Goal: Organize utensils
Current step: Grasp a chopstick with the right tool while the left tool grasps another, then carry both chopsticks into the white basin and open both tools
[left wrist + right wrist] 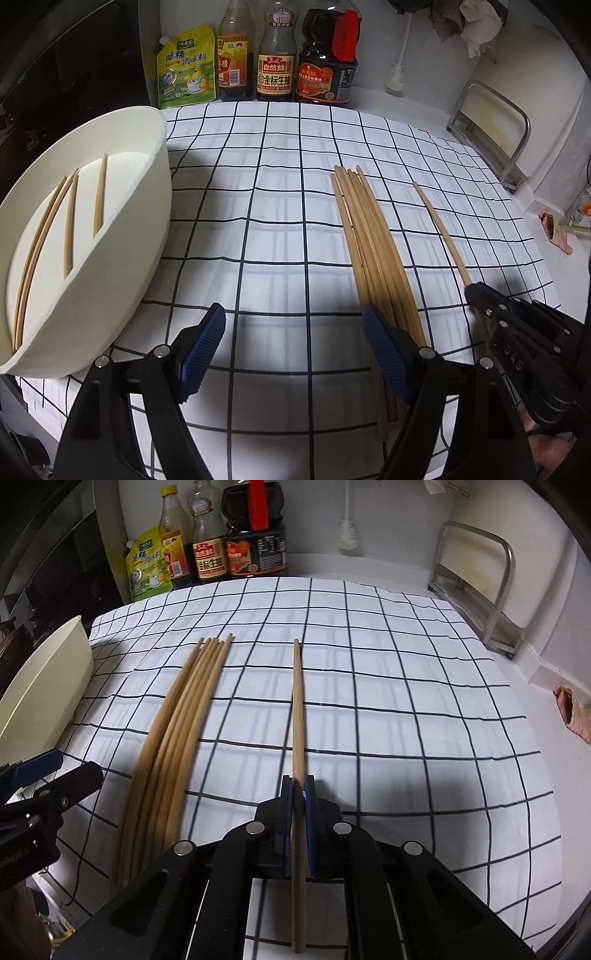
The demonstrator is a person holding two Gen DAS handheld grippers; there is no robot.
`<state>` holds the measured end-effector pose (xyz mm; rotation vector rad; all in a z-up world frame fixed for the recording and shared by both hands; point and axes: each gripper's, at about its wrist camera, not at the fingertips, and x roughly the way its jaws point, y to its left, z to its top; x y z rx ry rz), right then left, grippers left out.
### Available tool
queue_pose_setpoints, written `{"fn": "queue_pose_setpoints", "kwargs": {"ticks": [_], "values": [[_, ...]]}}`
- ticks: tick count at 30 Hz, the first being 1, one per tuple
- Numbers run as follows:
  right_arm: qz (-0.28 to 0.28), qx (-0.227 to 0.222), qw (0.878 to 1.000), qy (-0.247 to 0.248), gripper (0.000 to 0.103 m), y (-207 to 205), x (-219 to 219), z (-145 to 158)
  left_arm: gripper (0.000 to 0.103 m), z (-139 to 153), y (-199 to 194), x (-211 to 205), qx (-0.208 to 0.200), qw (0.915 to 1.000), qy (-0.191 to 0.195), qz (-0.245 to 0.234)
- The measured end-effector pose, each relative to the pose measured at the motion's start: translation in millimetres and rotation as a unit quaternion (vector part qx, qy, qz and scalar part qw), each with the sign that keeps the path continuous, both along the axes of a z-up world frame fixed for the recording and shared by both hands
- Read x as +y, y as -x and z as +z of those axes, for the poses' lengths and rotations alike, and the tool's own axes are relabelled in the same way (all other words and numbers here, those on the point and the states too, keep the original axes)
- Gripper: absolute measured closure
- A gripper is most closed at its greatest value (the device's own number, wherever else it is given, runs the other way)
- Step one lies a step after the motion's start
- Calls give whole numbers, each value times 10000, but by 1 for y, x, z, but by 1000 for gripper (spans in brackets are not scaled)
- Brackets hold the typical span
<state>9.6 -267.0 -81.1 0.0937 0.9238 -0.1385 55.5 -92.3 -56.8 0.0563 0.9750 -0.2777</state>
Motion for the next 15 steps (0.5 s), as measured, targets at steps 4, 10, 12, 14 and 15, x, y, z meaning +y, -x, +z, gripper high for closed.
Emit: {"fn": "queue_pose_setpoints", "kwargs": {"ticks": [4,10,12,14,15], "values": [[-26,-10,10000,-37,96,2,-3,0,27,-2,-4,-7,41,10000,17,-22],[-21,-36,10000,-6,90,1,-3,1,25,-10,-10,-15,109,9999,-86,-39],[-44,-64,10000,-7,84,1,-4,2,25,-12,-10,-18,125,9998,-161,-35],[-54,-67,10000,-8,84,1,-6,2,25,-15,-11,-20,152,9996,-224,-29],[-55,-61,10000,-8,84,1,-6,2,25,-16,-11,-21,165,9995,-260,-26]]}}
